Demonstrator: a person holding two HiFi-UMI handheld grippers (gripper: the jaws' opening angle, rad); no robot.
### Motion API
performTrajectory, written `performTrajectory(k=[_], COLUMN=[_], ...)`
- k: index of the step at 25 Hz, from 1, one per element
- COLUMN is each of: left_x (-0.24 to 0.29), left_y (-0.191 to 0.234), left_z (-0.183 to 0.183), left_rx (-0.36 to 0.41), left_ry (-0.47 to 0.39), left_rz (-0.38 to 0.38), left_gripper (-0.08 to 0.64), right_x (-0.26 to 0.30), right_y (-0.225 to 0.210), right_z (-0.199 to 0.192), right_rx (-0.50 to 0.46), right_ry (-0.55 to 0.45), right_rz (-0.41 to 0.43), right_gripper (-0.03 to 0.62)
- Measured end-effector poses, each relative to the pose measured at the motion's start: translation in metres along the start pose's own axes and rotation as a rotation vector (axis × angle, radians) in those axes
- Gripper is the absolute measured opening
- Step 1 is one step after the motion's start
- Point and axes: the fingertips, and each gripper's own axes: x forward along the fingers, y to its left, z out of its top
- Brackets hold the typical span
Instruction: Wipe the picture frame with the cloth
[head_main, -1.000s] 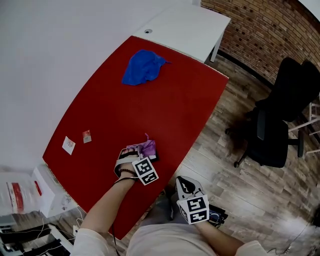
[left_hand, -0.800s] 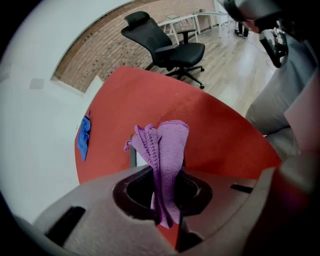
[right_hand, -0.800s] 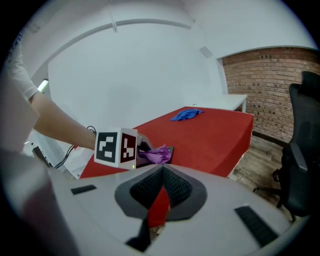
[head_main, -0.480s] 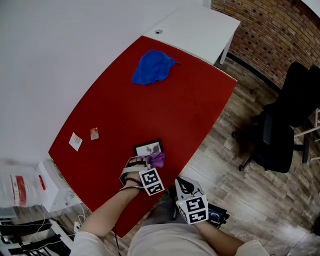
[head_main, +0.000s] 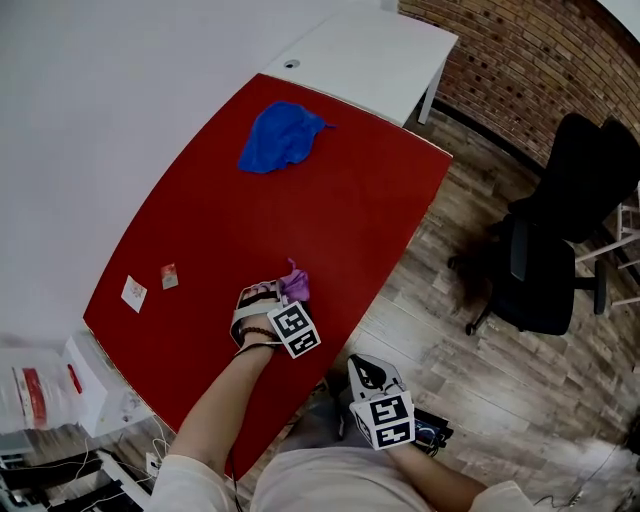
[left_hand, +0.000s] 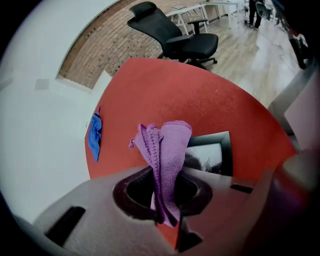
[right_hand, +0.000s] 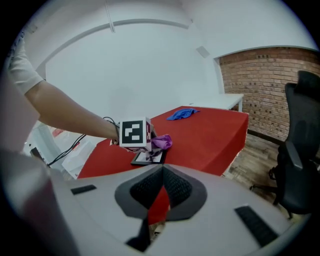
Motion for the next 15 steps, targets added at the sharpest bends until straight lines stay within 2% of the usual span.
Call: performTrajectory(k=[6,11,15], left_x=[-0.019,-0.045,-0.055], left_y=[-0.031,-0.076,-0.094], left_z=[0.008,0.007,0.008], left_rx=[0.057,0.103,0.128], left_ry=[-0.042,-0.081,-0.092], left_rz=[-0.017,-0.040,-0.030], left_gripper=[0.060,0.060,0.060], right_x=[-0.001,0.008,0.012], right_y=[-0.010,-0.001,0.006], right_z=[0.001,0.006,0.005], right_rx=[0.010,-0.003,-0.011], right_ry=[-0.004,-0.011,-0.006], right_rz=[-0.008,0.022,0.043], right_gripper=[0.004,0.005,0.005])
